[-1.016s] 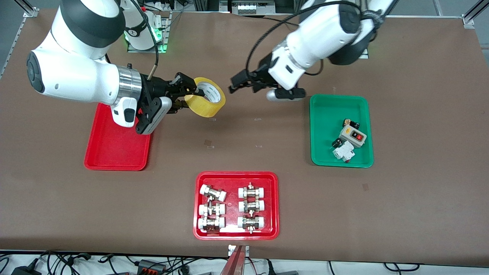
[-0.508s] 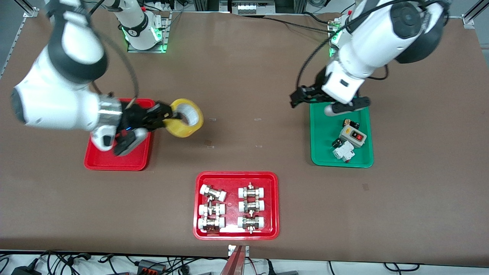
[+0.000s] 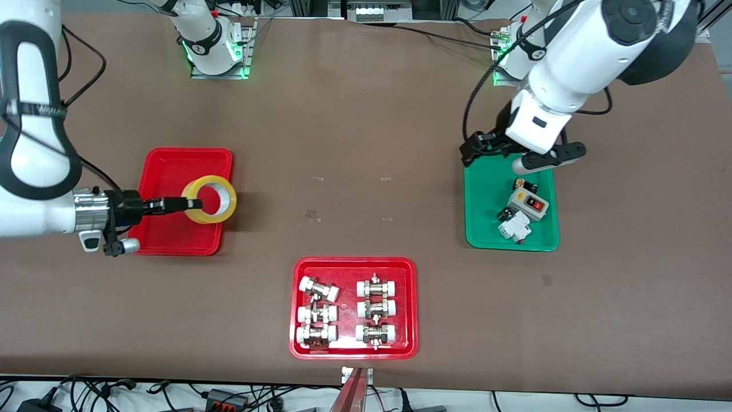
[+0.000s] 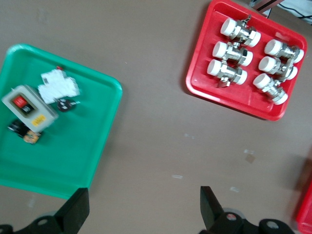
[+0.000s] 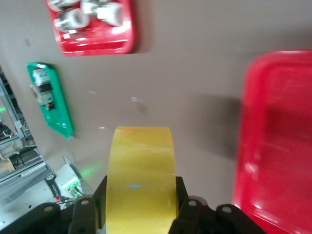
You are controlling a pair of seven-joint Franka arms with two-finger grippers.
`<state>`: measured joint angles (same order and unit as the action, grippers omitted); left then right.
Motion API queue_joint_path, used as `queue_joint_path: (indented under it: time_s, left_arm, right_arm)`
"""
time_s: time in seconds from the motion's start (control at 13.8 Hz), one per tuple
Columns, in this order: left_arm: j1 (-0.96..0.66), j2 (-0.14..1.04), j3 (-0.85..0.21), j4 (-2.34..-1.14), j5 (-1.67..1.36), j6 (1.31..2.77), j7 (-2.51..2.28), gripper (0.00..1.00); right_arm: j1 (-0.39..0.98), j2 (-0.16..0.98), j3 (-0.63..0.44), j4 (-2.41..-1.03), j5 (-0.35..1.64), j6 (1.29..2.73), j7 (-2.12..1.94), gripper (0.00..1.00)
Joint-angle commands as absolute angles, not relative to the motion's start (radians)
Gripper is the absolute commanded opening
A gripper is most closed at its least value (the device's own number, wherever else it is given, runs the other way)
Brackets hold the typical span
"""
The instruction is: Left arm passes tape to right arm into tray
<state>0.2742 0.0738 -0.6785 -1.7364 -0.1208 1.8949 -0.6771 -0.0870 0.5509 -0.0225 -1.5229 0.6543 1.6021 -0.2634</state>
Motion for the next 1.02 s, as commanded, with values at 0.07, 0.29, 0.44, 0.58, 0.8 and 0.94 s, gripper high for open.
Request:
queue_joint_path:
  time_s: [0.07,0.29,0.44,0.58,0.8,0.94]
  left_arm:
    - [0.267,0.003,-0.576,-1.753,-0.11,1.819,-0.505,1.0]
    - [0.125,-0.035,-0.326,-1.755,-0.11,1.75,-0.324,1.0]
    - [0.097,-0.049,-0.24,-1.755,-0.085,1.729,-0.211,1.0]
    - [0.08,-0.061,-0.195,-1.755,-0.026,1.727,-0.161,1.0]
    - [0.078,-0.078,-0.129,-1.755,0.003,1.727,-0.045,1.0]
    - [0.075,-0.08,-0.071,-1.752,0.003,1.73,0.018,1.0]
  right_arm:
    - [-0.205,0.586,-0.003,-1.56,0.646,1.565,-0.306,0.38]
    - [-0.282,0.623,-0.003,-1.604,0.646,1.536,-0.36,0.38]
    - [-0.334,0.679,-0.003,-1.605,0.647,1.537,-0.469,0.38]
    - [-0.359,0.718,-0.003,-1.605,0.649,1.545,-0.544,0.38]
    - [-0.38,0.752,-0.003,-1.605,0.649,1.548,-0.6,0.38]
    - [-0.377,0.756,-0.002,-1.605,0.652,1.545,-0.617,0.38]
